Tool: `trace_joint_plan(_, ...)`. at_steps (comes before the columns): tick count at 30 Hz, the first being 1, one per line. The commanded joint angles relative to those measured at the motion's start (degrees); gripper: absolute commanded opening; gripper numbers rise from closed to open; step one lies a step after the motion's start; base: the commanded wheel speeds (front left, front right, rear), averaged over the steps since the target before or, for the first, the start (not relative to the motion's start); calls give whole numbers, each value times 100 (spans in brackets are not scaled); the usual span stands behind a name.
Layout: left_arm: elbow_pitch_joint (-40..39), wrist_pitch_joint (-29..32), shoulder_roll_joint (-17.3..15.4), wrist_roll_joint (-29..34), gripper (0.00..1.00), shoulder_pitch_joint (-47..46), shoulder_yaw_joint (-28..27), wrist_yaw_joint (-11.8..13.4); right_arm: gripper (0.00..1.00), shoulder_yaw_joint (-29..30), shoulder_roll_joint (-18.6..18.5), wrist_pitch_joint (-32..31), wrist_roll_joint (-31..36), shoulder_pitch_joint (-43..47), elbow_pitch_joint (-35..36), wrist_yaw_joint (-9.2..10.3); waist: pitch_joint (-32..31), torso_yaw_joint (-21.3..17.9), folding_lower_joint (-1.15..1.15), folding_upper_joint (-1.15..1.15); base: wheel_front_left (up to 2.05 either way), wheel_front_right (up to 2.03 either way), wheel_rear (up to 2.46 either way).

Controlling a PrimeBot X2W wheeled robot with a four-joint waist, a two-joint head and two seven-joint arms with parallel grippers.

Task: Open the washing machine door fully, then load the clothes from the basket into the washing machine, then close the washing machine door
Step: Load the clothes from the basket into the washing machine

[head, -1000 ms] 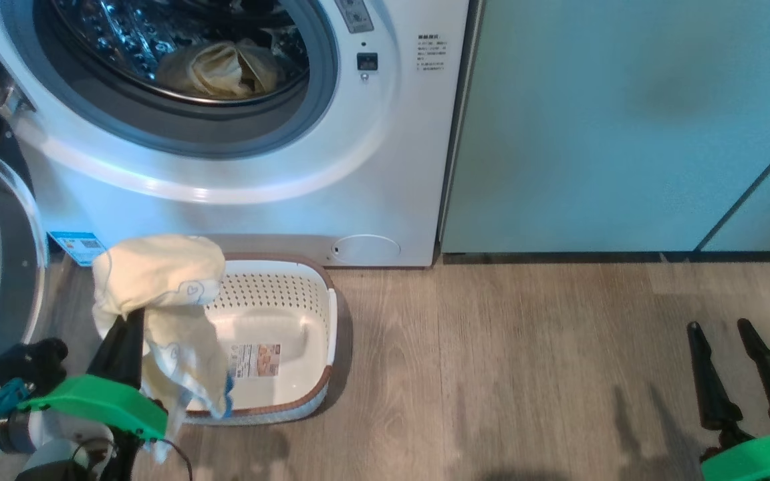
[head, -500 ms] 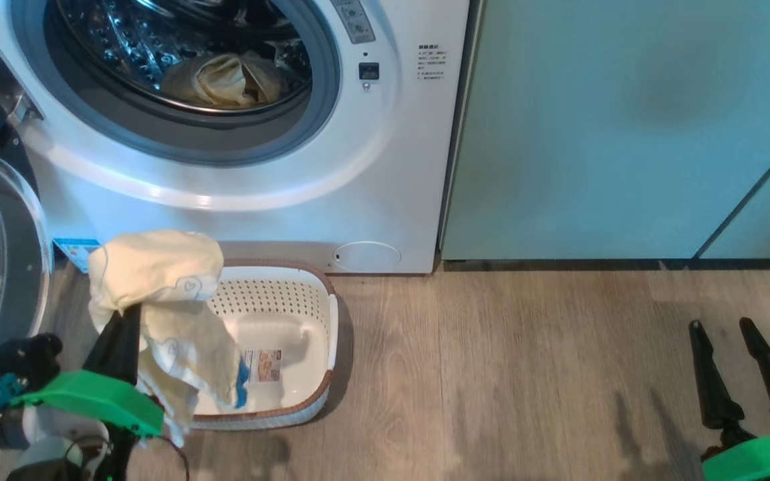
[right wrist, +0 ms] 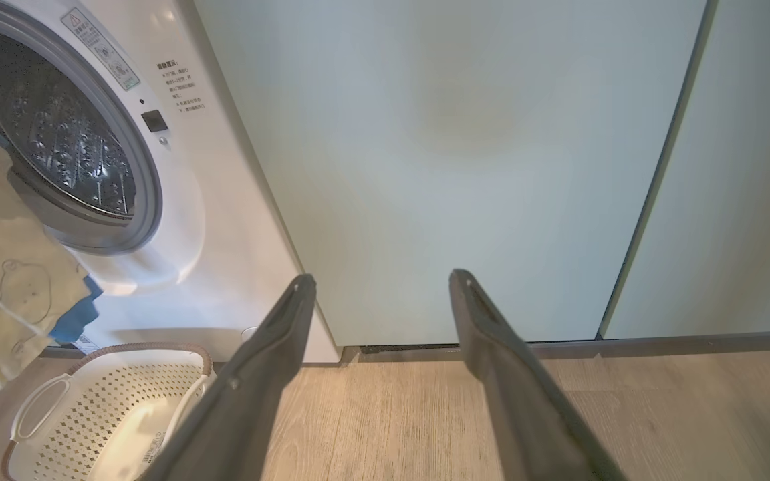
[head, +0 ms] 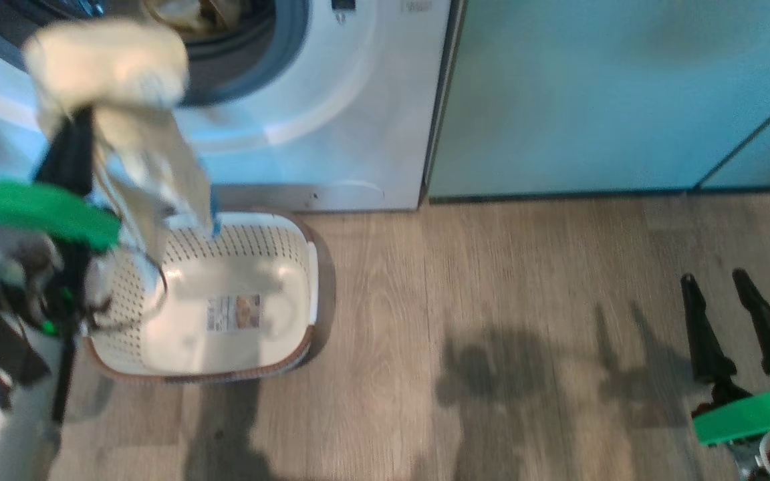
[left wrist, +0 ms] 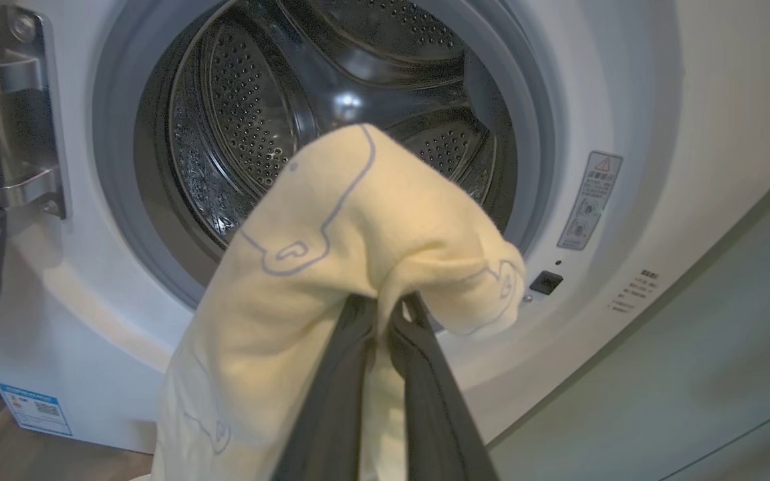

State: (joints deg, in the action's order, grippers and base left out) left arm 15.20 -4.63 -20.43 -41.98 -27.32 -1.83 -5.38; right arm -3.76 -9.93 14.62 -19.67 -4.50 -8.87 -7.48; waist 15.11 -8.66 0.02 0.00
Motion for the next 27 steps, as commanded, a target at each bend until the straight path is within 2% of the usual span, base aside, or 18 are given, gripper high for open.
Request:
trace_joint_plan(1, -135, 17, -296, -31, 0, -284, -262, -27, 100, -101, -57, 38, -37, -148, 180, -1, 268, -114, -2, 0, 0, 0, 0)
trace_joint_plan(5, 291, 93, -441, -62, 0, -1130, -227, -51, 100, -164, -26, 38, -44, -382, 200, -1, 702, -237, -2, 0, 0, 0, 0)
trace_joint_plan(13, 1348, -17, -842, 283, 0, -2694, 104, -131, 100, -272, 26, 38, -64, -869, 258, -1, 1569, -524, -2, 0, 0, 0, 0)
trace_joint_plan(21, 2209, -114, -1159, 605, 0, -4115, 566, -188, 100, -326, 134, 38, -85, -1217, 318, -1, 2316, -771, -2, 0, 0, 0, 0)
trace_joint_plan(27, 2688, -228, -1281, 846, 0, -5263, 992, -205, 100, -402, 200, 38, -99, -1420, 328, -1, 2738, -899, -2, 0, 0, 0, 0)
